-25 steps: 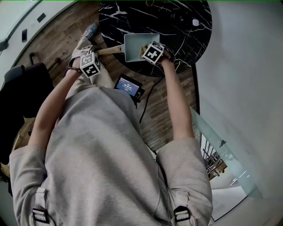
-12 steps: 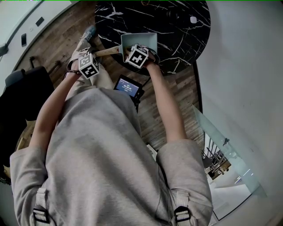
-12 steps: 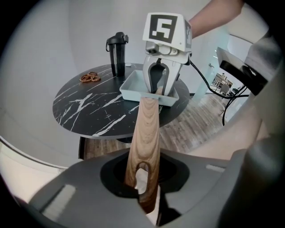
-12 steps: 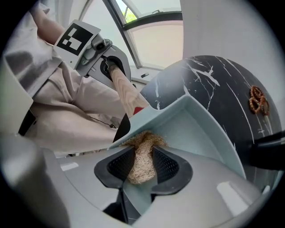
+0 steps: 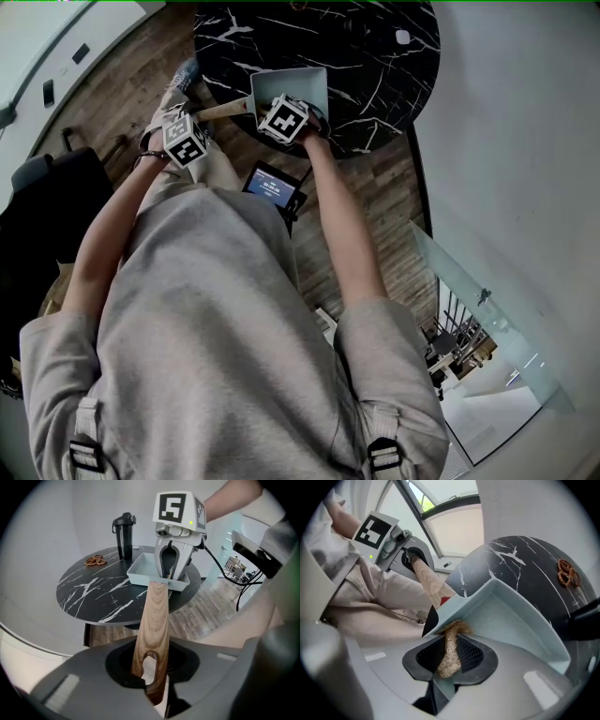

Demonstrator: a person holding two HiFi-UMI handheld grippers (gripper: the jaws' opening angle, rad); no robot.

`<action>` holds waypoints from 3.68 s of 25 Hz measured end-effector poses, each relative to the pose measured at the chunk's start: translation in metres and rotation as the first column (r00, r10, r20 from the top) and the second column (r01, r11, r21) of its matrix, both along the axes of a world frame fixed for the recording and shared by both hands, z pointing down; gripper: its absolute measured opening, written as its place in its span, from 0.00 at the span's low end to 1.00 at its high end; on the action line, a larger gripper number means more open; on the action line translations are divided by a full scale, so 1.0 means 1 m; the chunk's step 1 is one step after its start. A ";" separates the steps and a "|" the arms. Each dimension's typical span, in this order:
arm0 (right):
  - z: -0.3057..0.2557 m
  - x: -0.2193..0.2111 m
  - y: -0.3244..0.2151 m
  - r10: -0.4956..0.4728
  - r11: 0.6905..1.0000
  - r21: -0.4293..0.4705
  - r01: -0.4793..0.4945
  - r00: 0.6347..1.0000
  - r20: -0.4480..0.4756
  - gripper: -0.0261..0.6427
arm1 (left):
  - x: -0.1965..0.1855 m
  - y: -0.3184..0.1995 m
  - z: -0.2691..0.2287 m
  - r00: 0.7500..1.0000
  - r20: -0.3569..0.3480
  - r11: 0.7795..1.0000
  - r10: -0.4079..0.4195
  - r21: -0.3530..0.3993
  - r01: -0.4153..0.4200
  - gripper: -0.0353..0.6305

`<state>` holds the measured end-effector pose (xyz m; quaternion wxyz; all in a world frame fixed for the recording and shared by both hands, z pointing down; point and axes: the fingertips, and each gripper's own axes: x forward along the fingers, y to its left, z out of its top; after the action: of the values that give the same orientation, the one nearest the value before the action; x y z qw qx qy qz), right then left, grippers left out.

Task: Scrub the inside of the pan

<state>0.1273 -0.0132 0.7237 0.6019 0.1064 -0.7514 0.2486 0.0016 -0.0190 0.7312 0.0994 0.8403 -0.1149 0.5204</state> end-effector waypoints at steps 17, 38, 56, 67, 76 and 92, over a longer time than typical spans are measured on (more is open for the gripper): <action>-0.063 0.057 -0.040 0.223 0.947 0.203 -0.250 0.963 0.149 0.16 | -0.001 0.002 0.002 0.999 0.015 0.999 0.029 -0.017 -0.029 0.13; -0.002 0.125 -0.068 0.168 0.945 0.322 -0.062 0.935 -0.311 0.15 | -0.003 0.009 0.003 1.000 -0.010 0.999 0.023 -0.046 -0.023 0.11; 0.000 0.106 -0.058 0.327 0.924 0.278 -0.262 0.918 -0.225 0.14 | -0.003 0.010 0.004 1.000 -0.004 0.998 0.004 -0.064 -0.004 0.12; 0.001 0.067 -0.049 0.342 0.925 0.222 -0.309 0.931 -0.130 0.14 | -0.008 0.011 0.012 0.998 0.039 0.998 0.045 -0.043 -0.043 0.09; 0.001 0.035 -0.044 0.313 0.937 0.184 -0.296 0.947 -0.075 0.14 | -0.009 0.012 0.012 0.997 0.045 0.998 0.058 -0.034 -0.056 0.08; 0.006 -0.002 -0.041 0.314 0.945 0.097 -0.312 0.949 -0.008 0.14 | -0.009 0.010 0.012 0.997 0.046 0.998 0.060 -0.033 -0.059 0.08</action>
<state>0.1255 -0.0545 0.7296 0.5578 0.2556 -0.7288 0.3041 -0.0069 -0.0090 0.7436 0.0944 0.8293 -0.0838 0.5443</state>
